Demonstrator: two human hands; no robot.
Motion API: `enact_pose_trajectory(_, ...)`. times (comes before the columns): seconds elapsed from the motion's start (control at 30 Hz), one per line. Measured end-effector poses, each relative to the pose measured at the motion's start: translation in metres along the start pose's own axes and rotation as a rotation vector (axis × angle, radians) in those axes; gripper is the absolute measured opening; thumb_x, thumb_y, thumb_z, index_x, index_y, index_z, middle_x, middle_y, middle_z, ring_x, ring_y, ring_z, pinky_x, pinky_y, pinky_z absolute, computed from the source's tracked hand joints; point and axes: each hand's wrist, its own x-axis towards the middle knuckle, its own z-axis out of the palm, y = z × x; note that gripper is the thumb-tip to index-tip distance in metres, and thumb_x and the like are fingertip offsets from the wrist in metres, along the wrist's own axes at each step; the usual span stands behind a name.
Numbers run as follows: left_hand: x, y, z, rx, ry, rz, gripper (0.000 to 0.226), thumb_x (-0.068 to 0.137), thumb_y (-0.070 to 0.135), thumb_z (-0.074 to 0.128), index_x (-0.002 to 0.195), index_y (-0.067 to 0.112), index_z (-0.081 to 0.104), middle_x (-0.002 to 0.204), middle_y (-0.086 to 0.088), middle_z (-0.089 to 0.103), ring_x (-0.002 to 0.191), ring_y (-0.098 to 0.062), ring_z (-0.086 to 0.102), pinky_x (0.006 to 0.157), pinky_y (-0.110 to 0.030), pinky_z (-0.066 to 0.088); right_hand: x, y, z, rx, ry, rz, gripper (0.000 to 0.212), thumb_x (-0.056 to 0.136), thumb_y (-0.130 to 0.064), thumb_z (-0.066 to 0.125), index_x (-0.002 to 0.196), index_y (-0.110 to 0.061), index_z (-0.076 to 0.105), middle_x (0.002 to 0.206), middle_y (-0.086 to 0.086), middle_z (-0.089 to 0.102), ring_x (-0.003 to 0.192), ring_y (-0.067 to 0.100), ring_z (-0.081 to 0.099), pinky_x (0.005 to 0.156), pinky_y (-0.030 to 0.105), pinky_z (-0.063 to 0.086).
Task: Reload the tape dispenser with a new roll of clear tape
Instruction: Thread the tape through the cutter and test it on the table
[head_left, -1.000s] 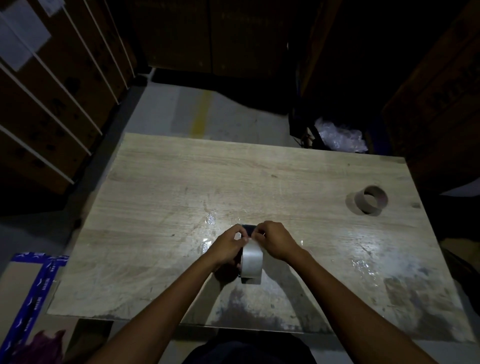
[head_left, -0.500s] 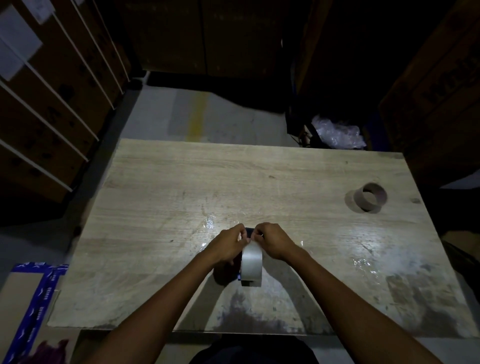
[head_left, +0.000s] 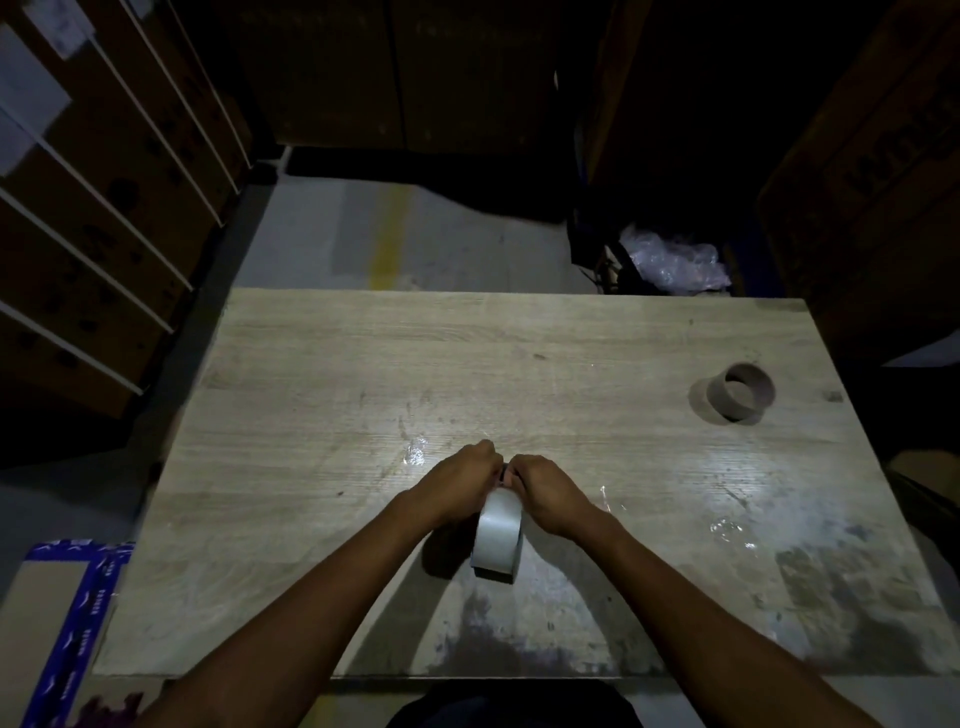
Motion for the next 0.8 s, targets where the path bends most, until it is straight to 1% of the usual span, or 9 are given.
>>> enact_pose_trajectory(0.17,0.001,-0.001,0.003,-0.105,0.014,-0.035,0.016,0.100,0.013,0.046,0.085,0.014,0.051,0.098,-0.014,0.066,0.088,-0.028,0.059,0.068,-0.033,0.036,0.002,0.006,-0.002,0.050,-0.009,0.068,0.022,0.101,-0.015,0.048,0.099,-0.002,0.065,0.102,0.014,0.070,0.092,0.028,0.062,0.077,0.035,0.046)
enact_pose_trajectory(0.23,0.002,0.000,0.001,-0.149,0.020,-0.055,0.015,0.100,0.014,0.049,0.087,0.012,0.054,0.098,-0.014,0.067,0.088,-0.029,0.060,0.069,-0.034,0.038,0.005,0.007,-0.006,0.090,-0.009,0.075,0.018,0.097,-0.014,0.054,0.095,-0.004,0.069,0.096,0.012,0.071,0.086,0.024,0.062,0.071,0.031,0.044)
enact_pose_trajectory(0.33,0.003,-0.002,-0.003,-0.192,0.019,-0.077,0.018,0.101,0.017,0.051,0.091,0.005,0.059,0.097,-0.013,0.069,0.088,-0.029,0.062,0.074,-0.039,0.046,0.008,0.008,-0.012,0.165,-0.018,0.079,0.018,0.092,-0.022,0.064,0.084,-0.007,0.072,0.082,0.005,0.070,0.075,0.017,0.065,0.069,0.031,0.049)
enact_pose_trajectory(0.4,0.004,-0.004,-0.003,-0.212,0.017,-0.078,0.017,0.100,0.016,0.052,0.094,0.005,0.063,0.098,-0.013,0.070,0.087,-0.027,0.063,0.076,-0.039,0.048,0.009,0.007,-0.015,0.166,-0.055,0.072,0.015,0.088,-0.022,0.070,0.090,-0.009,0.076,0.084,0.002,0.072,0.074,0.010,0.062,0.069,0.026,0.048)
enact_pose_trajectory(0.47,0.005,-0.006,-0.002,-0.224,0.012,-0.074,0.014,0.099,0.015,0.053,0.093,0.008,0.064,0.097,-0.012,0.071,0.083,-0.024,0.061,0.070,-0.034,0.044,0.010,0.006,-0.015,0.128,-0.079,0.049,0.013,0.088,-0.018,0.071,0.094,-0.011,0.078,0.091,0.005,0.075,0.072,0.007,0.060,0.069,0.022,0.046)
enact_pose_trajectory(0.6,0.005,-0.010,-0.002,-0.276,0.015,-0.090,0.012,0.095,0.015,0.057,0.090,0.012,0.067,0.094,-0.006,0.073,0.084,-0.020,0.064,0.071,-0.029,0.044,0.011,0.004,-0.011,0.096,-0.042,0.047,0.013,0.089,-0.012,0.065,0.089,-0.009,0.078,0.092,0.009,0.076,0.072,0.007,0.056,0.061,0.011,0.037)
enact_pose_trajectory(0.7,0.001,-0.008,0.008,-0.519,0.224,-0.250,0.013,0.089,0.022,0.067,0.079,0.015,0.065,0.083,-0.001,0.072,0.080,-0.018,0.067,0.071,-0.031,0.049,0.010,0.004,-0.008,0.090,-0.007,0.064,0.015,0.089,-0.011,0.062,0.086,-0.008,0.076,0.091,0.010,0.075,0.078,0.014,0.060,0.065,0.021,0.039)
enact_pose_trajectory(0.77,-0.001,-0.004,0.016,-0.698,0.361,-0.479,0.026,0.089,0.031,0.069,0.073,0.014,0.057,0.074,-0.004,0.065,0.071,-0.022,0.062,0.066,-0.034,0.046,0.010,0.005,-0.005,0.080,0.015,0.073,0.015,0.090,-0.011,0.061,0.086,-0.004,0.074,0.091,0.013,0.074,0.081,0.022,0.064,0.068,0.029,0.042)
enact_pose_trajectory(0.8,-0.003,-0.003,0.021,-0.777,0.359,-0.591,0.030,0.090,0.035,0.067,0.072,0.014,0.056,0.072,-0.005,0.062,0.068,-0.024,0.060,0.063,-0.033,0.043,0.010,0.006,-0.004,0.074,0.025,0.077,0.016,0.090,-0.011,0.060,0.087,-0.002,0.073,0.091,0.014,0.074,0.083,0.025,0.065,0.069,0.031,0.042)
